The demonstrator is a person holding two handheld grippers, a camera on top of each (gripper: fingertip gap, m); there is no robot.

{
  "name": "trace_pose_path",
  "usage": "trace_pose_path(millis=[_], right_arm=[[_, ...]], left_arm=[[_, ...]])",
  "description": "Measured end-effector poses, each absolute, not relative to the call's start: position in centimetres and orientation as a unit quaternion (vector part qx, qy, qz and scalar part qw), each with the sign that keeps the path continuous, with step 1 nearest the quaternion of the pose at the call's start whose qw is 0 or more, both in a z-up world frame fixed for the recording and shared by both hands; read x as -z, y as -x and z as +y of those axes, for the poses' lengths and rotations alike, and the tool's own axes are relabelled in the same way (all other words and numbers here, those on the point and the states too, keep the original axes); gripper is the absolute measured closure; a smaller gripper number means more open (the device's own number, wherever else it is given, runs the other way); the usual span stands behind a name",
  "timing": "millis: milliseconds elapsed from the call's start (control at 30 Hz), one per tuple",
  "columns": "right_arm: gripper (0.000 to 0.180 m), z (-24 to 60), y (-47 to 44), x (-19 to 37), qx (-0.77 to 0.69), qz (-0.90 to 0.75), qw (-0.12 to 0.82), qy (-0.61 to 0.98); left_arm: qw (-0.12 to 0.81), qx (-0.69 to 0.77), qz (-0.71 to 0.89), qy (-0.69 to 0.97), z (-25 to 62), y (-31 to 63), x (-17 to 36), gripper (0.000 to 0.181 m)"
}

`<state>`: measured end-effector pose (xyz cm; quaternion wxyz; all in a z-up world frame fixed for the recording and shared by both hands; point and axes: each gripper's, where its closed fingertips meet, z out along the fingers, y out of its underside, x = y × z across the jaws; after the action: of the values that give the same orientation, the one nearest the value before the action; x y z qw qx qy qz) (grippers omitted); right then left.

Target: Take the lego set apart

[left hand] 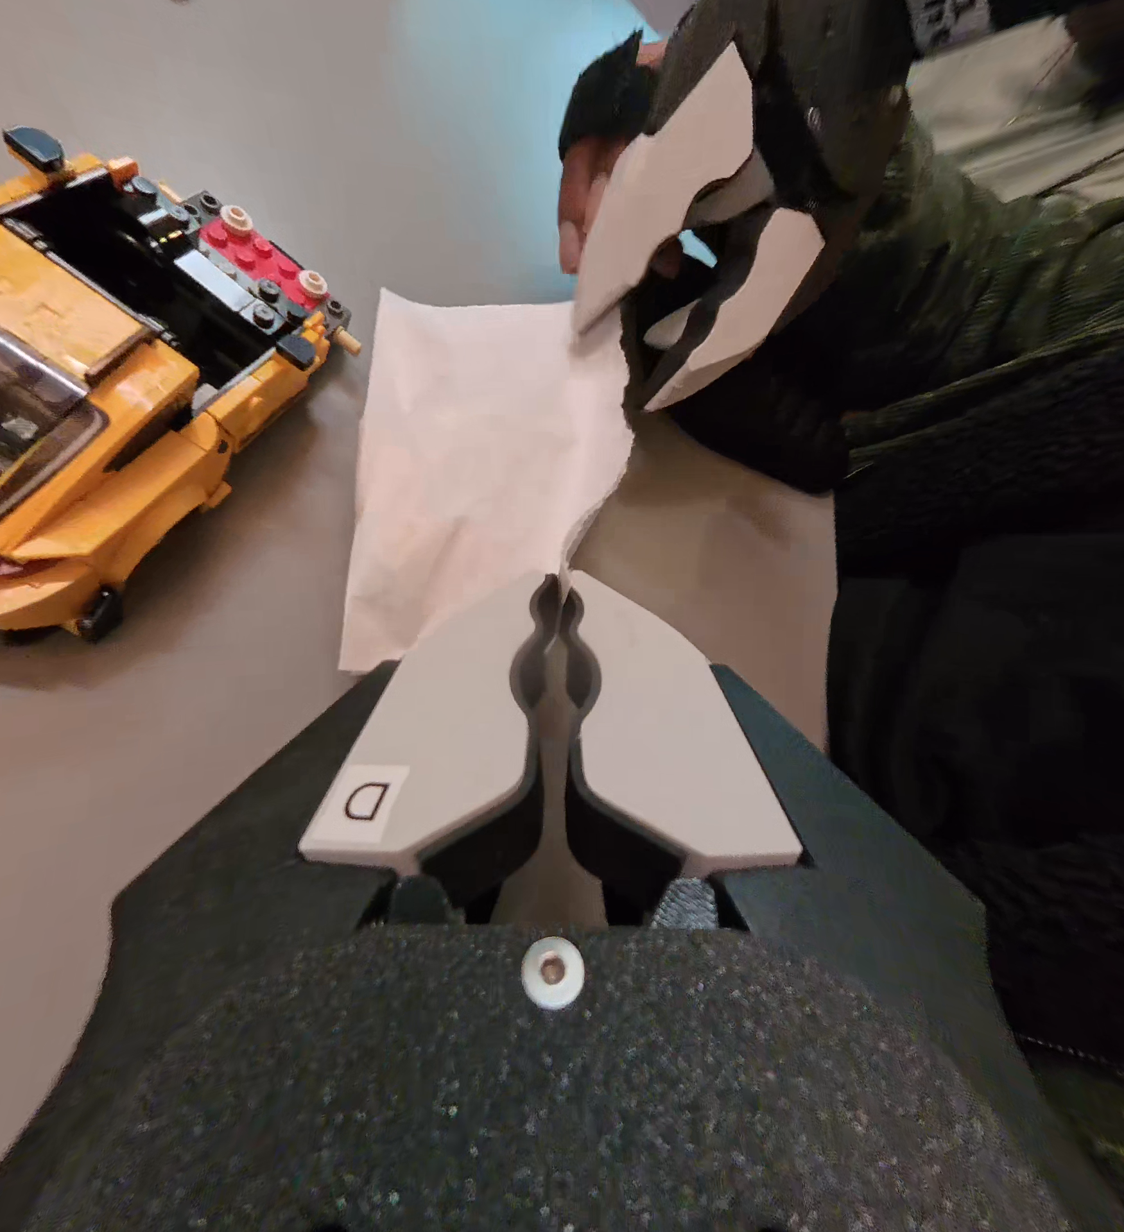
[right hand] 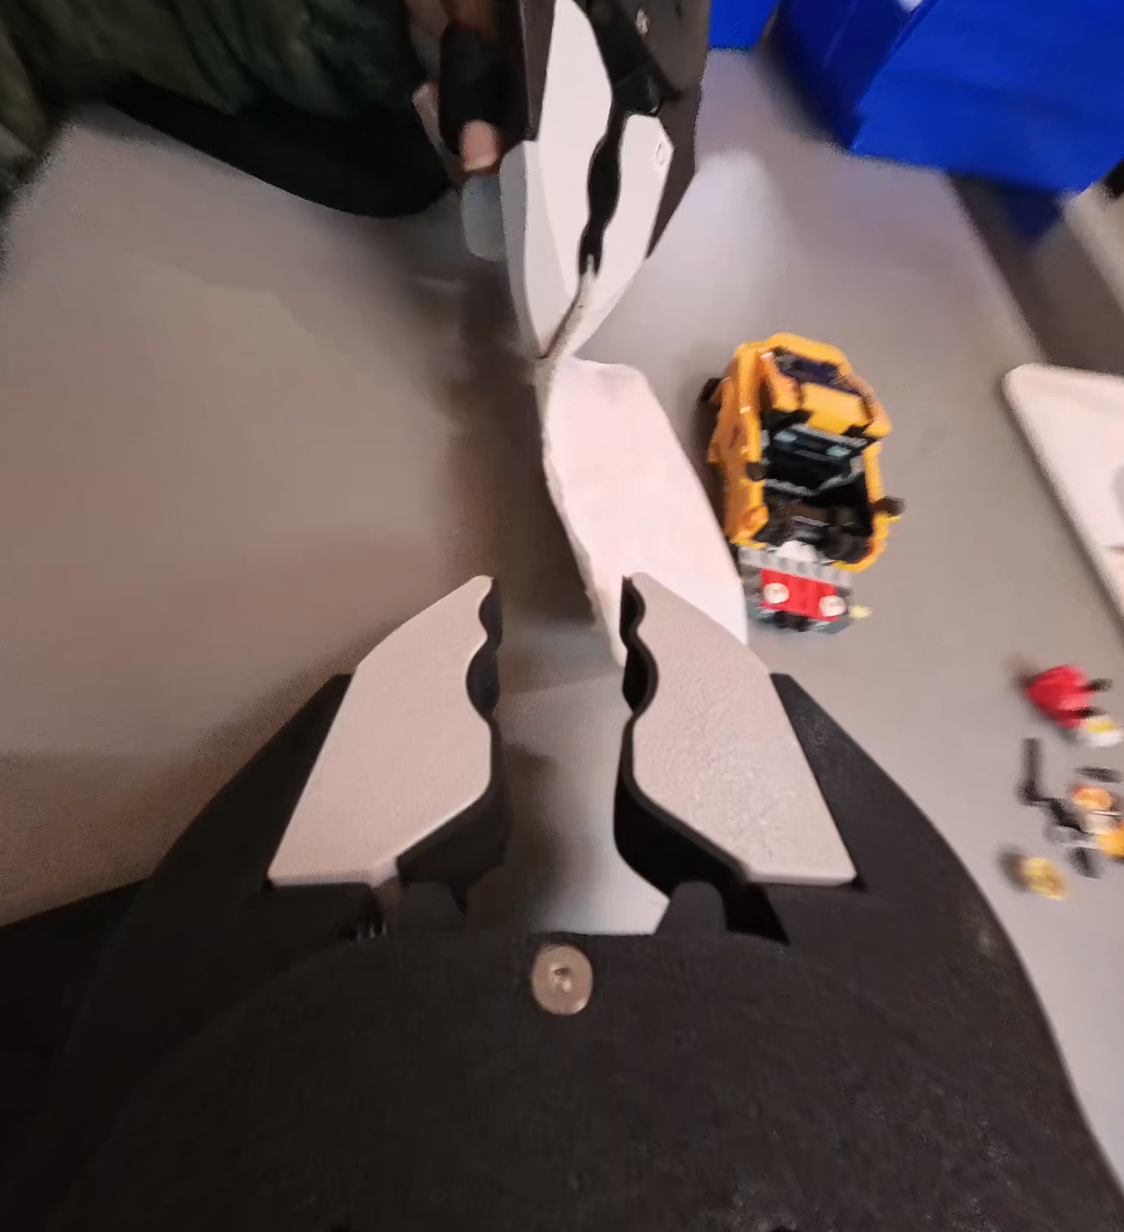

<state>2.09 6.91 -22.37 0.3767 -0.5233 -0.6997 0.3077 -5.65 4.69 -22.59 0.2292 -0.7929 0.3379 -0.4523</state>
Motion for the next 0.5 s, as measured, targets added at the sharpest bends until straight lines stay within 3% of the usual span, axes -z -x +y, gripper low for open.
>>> trace_pose_path(millis=[200, 300, 333, 367, 500], right_arm=[[0.146, 8.4, -1.1, 21.7, -0.231, -0.719, 0.461, 0.465], [0.162, 8.3, -0.3, 21.9, -0.217, -0.738, 0.466, 0.438], [0.176, 8.1, -0.2, 22.2, -0.211, -0.747, 0.46, 0.43], [0.18, 7.9, -0.1, 22.4, -0.21, -0.756, 0.451, 0.425], [0.18, 6.4, -0.1, 23.3, -0.268, -0.754, 0.359, 0.48]], left_arm=[[0.22, 0.483, 0.342, 0.776, 4.2, 5.5, 22.2, 0.181], [0.216, 0.491, 0.348, 0.769, 3.9, 5.4, 22.1, 0.181], [0.216, 0.491, 0.348, 0.769, 3.9, 5.5, 22.1, 0.181], [0.217, 0.489, 0.348, 0.77, 3.9, 5.6, 22.1, 0.181], [0.217, 0.48, 0.322, 0.786, 4.7, 6.6, 22.5, 0.181]])
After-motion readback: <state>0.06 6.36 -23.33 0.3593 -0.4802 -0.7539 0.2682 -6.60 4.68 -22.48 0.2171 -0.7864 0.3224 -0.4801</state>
